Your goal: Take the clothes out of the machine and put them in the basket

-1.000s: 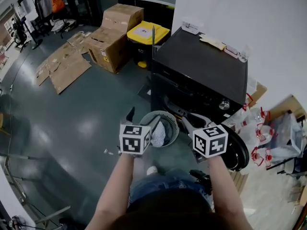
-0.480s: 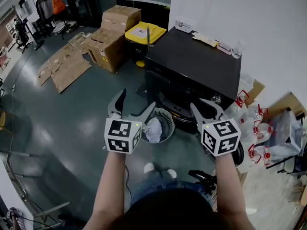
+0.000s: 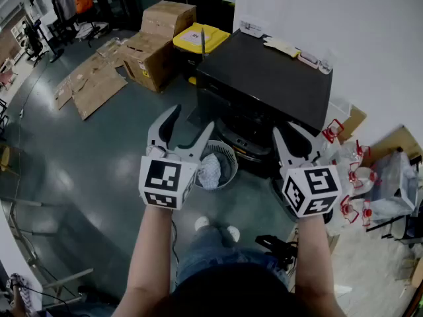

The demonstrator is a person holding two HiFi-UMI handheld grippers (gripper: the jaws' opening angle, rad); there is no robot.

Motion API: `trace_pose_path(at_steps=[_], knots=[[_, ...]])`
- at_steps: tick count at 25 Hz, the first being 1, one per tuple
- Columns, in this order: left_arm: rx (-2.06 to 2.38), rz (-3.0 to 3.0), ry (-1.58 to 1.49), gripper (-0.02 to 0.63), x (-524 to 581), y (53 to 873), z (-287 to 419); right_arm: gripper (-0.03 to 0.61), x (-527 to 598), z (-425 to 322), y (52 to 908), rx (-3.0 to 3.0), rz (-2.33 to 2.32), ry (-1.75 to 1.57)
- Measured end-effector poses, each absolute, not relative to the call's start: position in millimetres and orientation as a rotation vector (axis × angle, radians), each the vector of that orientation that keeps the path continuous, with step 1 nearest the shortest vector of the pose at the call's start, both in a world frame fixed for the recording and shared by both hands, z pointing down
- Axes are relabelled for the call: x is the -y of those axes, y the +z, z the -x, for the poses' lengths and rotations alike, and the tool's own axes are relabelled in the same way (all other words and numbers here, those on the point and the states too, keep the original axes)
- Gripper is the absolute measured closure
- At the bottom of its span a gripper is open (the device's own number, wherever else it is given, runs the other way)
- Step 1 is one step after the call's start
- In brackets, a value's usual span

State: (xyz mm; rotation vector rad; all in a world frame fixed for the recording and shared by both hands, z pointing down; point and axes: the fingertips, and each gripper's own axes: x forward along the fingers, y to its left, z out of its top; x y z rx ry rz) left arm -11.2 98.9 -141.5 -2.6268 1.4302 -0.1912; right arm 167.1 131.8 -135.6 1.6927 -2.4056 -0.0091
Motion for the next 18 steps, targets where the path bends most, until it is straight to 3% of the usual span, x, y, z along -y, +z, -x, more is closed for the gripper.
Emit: trace_pose_path(at_steps=[4,6,7,11,18], knots=[[-1.460,2.616,-0.173,0.437,-111.5,-147.3,4.4,0.489,-142.2,-178.1,-141.6,2.390,-1.689,-0.091],[-1.496,2.569,-0.155,0.590,-117.2,-152.2,6.0,0.491,-147.5,-182.2,-144.6,2.388,-1.698,-0.115],[-1.513,2.538,-0.140,0.611,-120.2,-155.3,7.5,0.492,-150.8,-184.1,-146.6,2.384,-1.705,-0.130],[-1.528,2.478,-0.098,0.611,-131.8,-164.6,6.5,0.562,-164.7,-193.4,-157.0,2.365,-1.746,-0.207],[-1.519,2.432,-0.105,0.611,-139.8,-171.6,2.3,0.578,-177.0,-201.8,-163.7,2.357,-1.767,-0.257]])
